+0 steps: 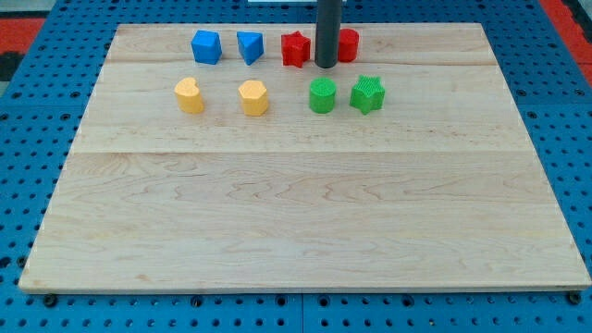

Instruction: Move the red circle slightly to the top right

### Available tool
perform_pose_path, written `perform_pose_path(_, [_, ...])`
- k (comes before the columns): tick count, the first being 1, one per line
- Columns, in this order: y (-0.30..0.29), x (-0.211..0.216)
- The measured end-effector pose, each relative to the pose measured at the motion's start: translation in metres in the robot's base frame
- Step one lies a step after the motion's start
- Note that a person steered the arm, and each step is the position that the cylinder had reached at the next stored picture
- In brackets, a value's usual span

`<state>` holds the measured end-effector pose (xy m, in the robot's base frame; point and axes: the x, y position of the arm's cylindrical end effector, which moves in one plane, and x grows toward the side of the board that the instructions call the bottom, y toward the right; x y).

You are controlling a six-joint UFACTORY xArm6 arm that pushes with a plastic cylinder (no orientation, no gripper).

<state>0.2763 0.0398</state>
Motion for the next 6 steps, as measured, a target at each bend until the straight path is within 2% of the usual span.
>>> perform_pose_path(1, [0.006, -0.043])
perform_pose_path(2, [0.017, -0.054])
perform_pose_path(3, [0.054, -0.055])
perform_pose_path(5, [0.089, -0.059])
perform_pose_path(6, [0.072, -0.056])
